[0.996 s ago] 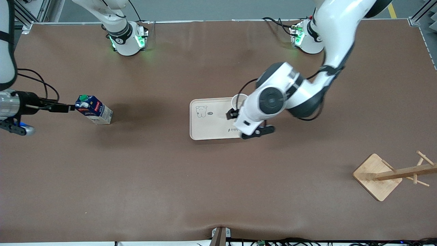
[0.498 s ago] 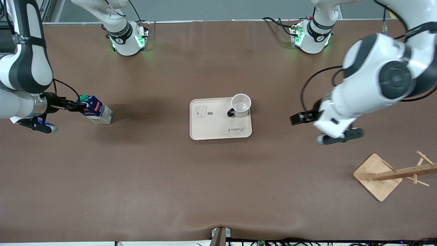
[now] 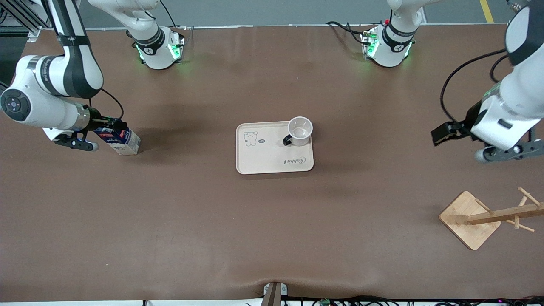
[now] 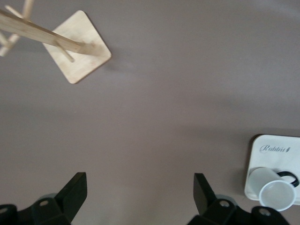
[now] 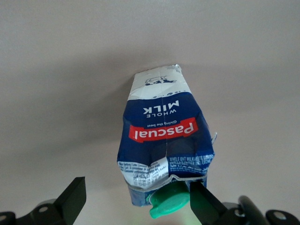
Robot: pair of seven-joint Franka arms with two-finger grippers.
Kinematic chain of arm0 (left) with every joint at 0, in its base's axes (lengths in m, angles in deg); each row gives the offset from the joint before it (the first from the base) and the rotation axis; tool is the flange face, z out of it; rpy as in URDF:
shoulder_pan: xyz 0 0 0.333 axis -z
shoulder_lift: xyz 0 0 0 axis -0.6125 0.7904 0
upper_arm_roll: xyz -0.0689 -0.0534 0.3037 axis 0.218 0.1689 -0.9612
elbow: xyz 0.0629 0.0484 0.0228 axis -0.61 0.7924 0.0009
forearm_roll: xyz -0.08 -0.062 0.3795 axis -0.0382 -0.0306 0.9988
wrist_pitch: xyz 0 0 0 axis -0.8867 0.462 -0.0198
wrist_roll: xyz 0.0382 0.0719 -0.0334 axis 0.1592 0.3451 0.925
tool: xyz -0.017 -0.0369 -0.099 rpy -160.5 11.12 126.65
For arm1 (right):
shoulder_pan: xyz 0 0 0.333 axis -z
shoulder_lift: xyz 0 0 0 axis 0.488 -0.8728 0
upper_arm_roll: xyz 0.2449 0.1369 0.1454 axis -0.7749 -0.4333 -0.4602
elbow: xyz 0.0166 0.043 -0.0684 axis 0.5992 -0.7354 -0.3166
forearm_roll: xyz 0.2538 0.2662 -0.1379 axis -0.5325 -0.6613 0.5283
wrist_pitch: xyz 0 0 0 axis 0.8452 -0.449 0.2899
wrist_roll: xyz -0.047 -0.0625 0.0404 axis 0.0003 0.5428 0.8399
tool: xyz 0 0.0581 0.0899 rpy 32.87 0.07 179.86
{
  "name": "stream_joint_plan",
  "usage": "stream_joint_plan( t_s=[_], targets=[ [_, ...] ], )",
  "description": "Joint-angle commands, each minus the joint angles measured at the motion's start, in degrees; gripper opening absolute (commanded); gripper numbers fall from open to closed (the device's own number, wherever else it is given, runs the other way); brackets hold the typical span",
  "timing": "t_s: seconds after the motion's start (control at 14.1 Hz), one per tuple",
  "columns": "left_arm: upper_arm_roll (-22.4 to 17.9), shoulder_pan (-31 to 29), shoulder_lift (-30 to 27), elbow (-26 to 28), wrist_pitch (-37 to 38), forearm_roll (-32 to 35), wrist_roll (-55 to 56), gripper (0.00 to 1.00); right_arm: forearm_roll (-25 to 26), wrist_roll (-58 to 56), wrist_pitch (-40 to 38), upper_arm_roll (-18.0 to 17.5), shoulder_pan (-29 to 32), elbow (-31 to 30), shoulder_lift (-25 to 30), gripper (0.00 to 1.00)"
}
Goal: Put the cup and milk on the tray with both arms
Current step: 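Open the left gripper and withdraw while the right gripper grasps milk, then close the right gripper on the milk carton and lift it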
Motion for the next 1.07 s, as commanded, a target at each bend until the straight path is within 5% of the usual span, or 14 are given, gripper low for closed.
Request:
stream_joint_plan(
  t_s=[0.0,0.36,0.57,1.0],
  targets=[
    [0.4,-2.3,-4.4,1.5,1.0,0.7,-5.9,1.0,2.3,-1.8,1.6,0.0,0.1,-2.0,1.6,0.94],
    [-1.0,-1.8,-8.4,2.9,2.2,-0.7,-6.6,1.0,4.1,-1.8,-5.1,0.0,0.2,5.2,1.0,1.0],
    [-13.7,6.4,-12.4,6.8,2.2,-7.6,-7.0,1.0,4.1,-1.8,-7.9,0.0,0.4,7.5,-0.3,1.0],
    [-23.7,17.0,-17.6,12.9,2.0,-8.0,-8.6,1.0,4.1,0.5,7.2,0.2,3.2,-0.6,0.6,1.0]
  ],
)
